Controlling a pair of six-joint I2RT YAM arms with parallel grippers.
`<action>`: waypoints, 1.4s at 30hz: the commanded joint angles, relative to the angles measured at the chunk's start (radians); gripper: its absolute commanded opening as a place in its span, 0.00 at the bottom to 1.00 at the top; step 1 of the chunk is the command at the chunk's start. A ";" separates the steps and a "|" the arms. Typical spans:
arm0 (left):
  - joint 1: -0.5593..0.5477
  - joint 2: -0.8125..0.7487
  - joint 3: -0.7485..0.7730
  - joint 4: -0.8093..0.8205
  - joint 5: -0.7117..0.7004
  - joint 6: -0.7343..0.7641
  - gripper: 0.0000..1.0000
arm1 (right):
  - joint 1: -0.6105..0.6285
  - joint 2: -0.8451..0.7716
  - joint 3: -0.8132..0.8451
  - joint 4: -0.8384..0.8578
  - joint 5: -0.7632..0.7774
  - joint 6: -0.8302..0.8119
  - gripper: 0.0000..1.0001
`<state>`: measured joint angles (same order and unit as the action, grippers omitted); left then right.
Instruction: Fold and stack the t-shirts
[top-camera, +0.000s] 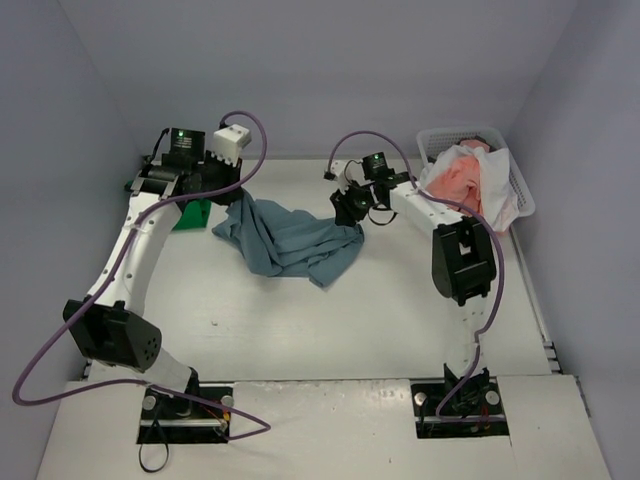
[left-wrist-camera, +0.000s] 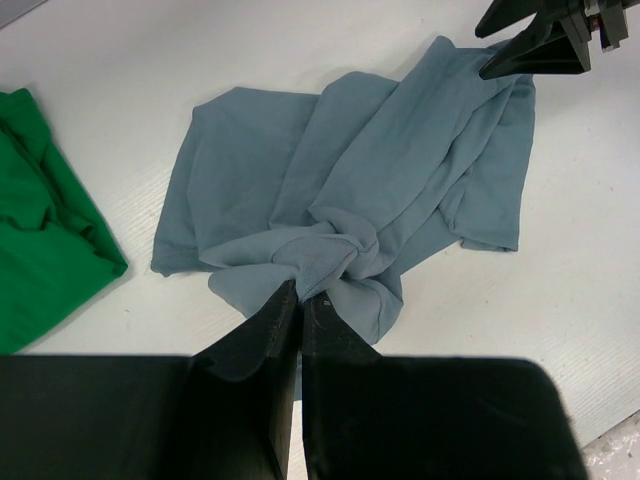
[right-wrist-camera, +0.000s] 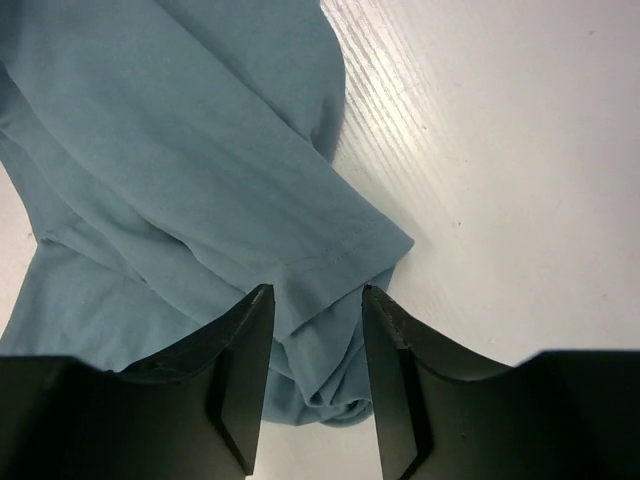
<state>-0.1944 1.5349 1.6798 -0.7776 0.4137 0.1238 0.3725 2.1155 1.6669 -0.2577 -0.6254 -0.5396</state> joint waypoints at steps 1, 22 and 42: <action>0.007 -0.062 0.031 0.012 0.007 0.010 0.00 | -0.001 -0.063 0.011 -0.006 -0.029 0.013 0.38; 0.007 -0.087 0.000 0.015 0.014 0.014 0.00 | 0.042 -0.031 0.016 -0.041 -0.051 -0.008 0.42; 0.007 -0.093 -0.023 0.029 0.042 0.011 0.00 | 0.078 0.034 0.057 -0.037 0.113 0.026 0.45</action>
<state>-0.1944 1.4864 1.6417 -0.7891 0.4290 0.1246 0.4473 2.1532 1.6733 -0.3023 -0.5838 -0.5415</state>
